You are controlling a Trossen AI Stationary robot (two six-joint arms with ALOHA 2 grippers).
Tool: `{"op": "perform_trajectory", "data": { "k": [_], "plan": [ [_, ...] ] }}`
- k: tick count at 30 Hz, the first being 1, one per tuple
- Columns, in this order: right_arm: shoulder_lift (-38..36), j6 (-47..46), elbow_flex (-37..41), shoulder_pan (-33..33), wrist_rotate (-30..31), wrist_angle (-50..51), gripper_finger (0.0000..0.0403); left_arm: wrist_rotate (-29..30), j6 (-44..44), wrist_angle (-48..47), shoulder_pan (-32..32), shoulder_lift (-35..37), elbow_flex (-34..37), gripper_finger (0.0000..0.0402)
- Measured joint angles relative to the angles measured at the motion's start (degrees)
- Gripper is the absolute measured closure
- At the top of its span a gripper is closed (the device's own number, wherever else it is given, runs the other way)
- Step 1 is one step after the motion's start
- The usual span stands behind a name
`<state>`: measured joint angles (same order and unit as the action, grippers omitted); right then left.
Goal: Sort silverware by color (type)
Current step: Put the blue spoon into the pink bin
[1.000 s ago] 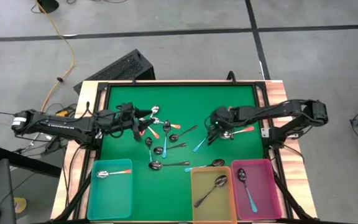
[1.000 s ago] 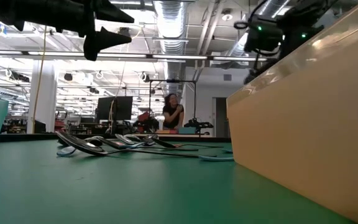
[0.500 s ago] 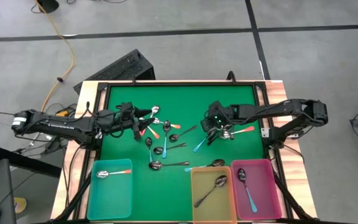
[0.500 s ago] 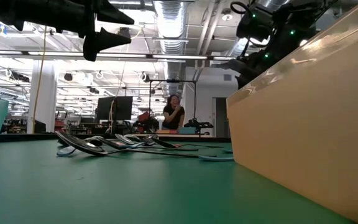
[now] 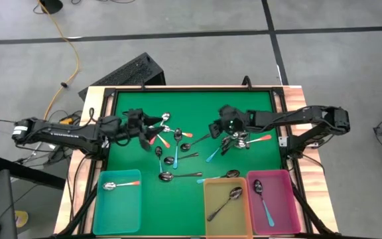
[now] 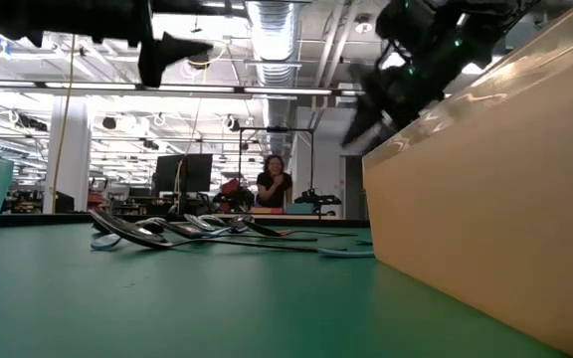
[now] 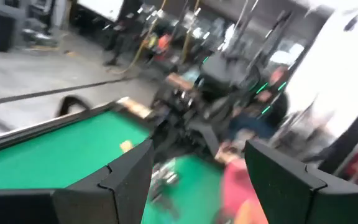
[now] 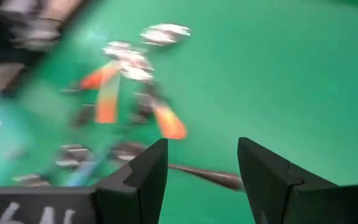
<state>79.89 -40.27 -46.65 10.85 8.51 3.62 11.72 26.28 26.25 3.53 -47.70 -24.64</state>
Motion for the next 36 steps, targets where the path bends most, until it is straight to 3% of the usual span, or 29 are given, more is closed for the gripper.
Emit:
{"op": "perform_trajectory", "data": {
  "k": [4,9,13,19,28,36],
  "plan": [
    [-2.36,0.35,-0.06,0.66,-5.6,-8.03,0.0201,-4.96,5.56,1.51,2.11,2.71,-2.24,0.0164],
    [-4.2,8.75,-0.02,-0.07,-5.6,-17.53,0.0201,-7.15,6.0,1.48,1.97,6.96,-3.3,0.0164],
    [-4.51,11.26,-0.02,-0.76,-4.47,-18.83,0.0201,-7.29,6.06,-1.66,1.4,9.95,-3.32,0.0164],
    [-4.51,14.07,0.0,-1.58,-3.7,-18.87,0.0201,-3.63,1.73,-5.72,1.38,10.16,-3.32,0.0164],
    [-4.51,19.29,0.0,-0.53,-3.89,-20.32,0.0201,5.44,-5.38,-5.82,1.39,4.16,-3.31,0.0164],
    [-4.49,22.78,0.0,0.6,-3.94,-28.11,0.0201,5.07,-6.59,-4.24,2.81,0.37,-3.26,0.0164]
  ]
}}
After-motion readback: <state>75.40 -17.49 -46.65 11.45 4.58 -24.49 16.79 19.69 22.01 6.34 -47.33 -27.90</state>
